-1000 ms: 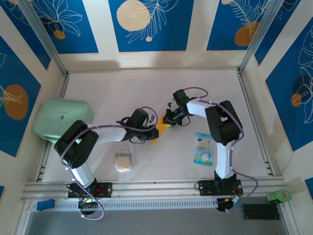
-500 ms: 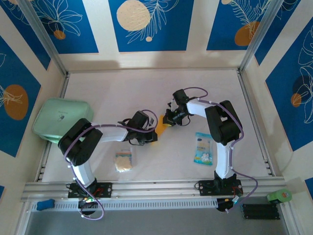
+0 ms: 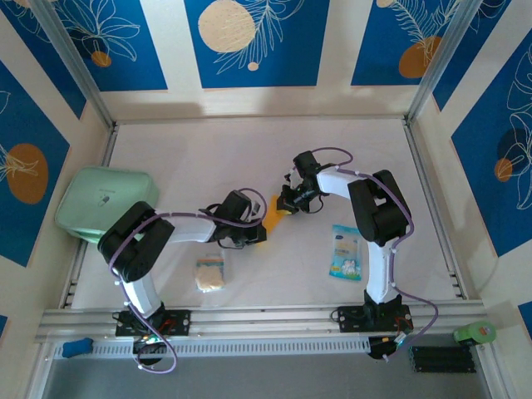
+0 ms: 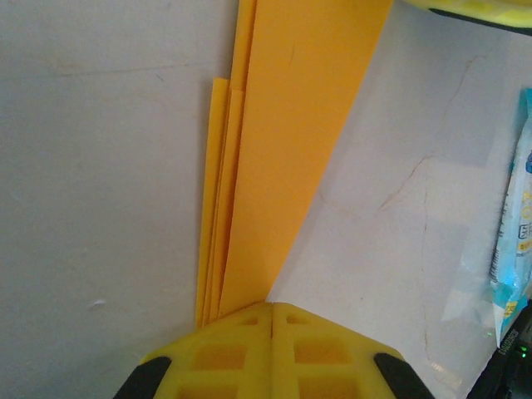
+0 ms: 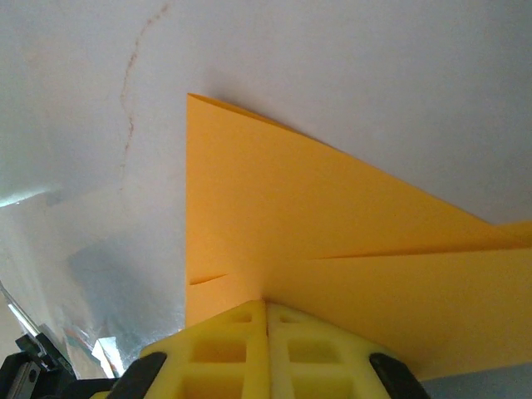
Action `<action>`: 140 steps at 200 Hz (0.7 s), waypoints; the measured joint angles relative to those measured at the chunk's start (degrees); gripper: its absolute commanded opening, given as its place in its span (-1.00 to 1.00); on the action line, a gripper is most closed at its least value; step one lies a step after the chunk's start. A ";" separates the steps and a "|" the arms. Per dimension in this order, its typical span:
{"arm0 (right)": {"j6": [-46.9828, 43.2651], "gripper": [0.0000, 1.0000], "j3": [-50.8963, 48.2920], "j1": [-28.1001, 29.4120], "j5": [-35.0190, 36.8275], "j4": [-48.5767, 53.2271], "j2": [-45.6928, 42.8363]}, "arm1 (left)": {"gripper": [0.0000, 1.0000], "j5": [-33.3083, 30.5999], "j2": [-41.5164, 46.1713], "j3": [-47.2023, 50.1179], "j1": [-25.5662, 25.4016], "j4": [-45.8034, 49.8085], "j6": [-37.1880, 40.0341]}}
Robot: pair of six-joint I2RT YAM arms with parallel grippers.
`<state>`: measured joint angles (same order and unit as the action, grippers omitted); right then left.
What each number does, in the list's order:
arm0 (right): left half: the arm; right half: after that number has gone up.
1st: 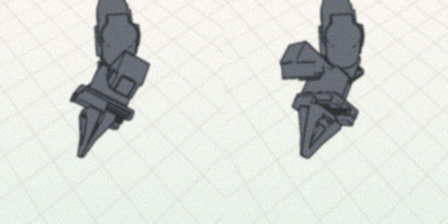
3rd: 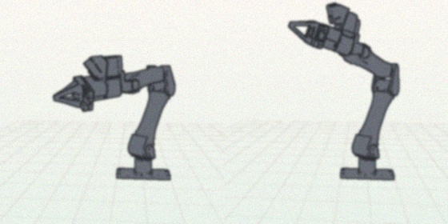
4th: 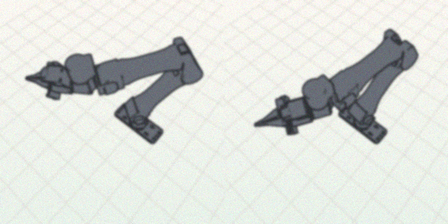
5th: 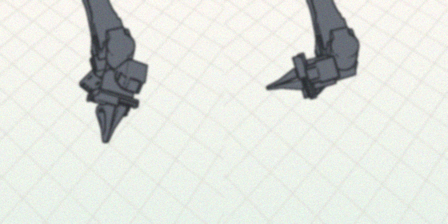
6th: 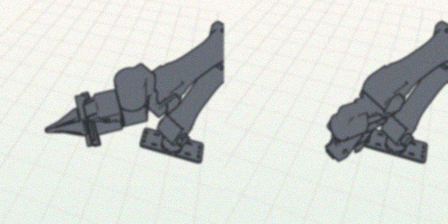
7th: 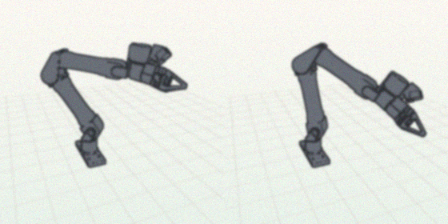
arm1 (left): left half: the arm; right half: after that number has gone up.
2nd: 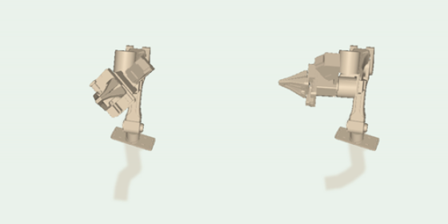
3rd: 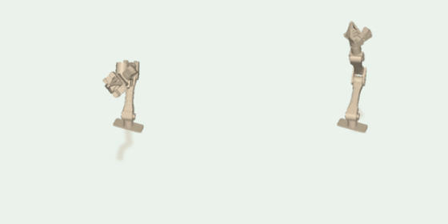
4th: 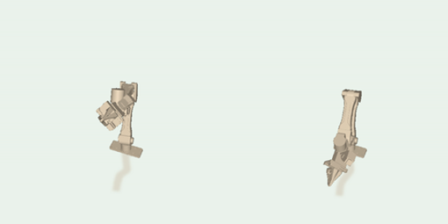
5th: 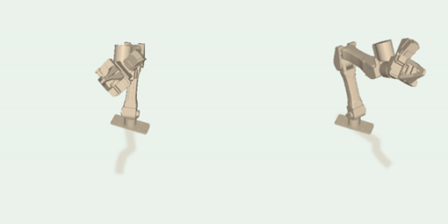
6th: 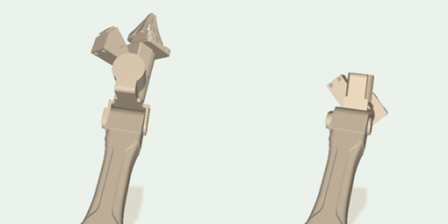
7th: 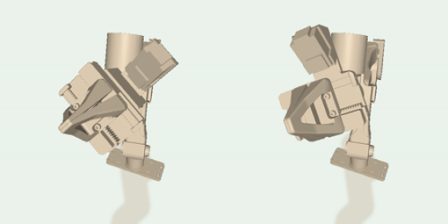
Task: Fold a paper plane with a square sheet of paper (pick it up from the middle)
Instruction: Fold the wing for the fifth time at the center of the table.
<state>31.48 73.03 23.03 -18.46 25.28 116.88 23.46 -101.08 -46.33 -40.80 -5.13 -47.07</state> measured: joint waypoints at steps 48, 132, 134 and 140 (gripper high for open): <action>-0.28 -0.90 0.15 0.00 0.02 0.26 0.04 | -1.00 0.76 2.64 2.99 0.33 0.90 0.98; -0.81 -0.87 0.90 0.28 0.09 1.20 0.24 | -1.00 -1.27 9.33 1.57 0.35 20.31 9.97; -0.87 -0.87 0.90 0.28 0.09 1.20 0.24 | -0.99 -1.33 9.44 1.42 0.35 20.50 9.99; -0.98 -0.86 0.90 0.35 0.11 1.22 0.13 | -0.91 -1.92 9.90 0.66 0.35 21.07 10.10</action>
<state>30.50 73.93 23.38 -18.35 26.50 117.01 21.54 -91.18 -45.67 -40.45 15.94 -36.97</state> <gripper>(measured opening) 0.064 0.054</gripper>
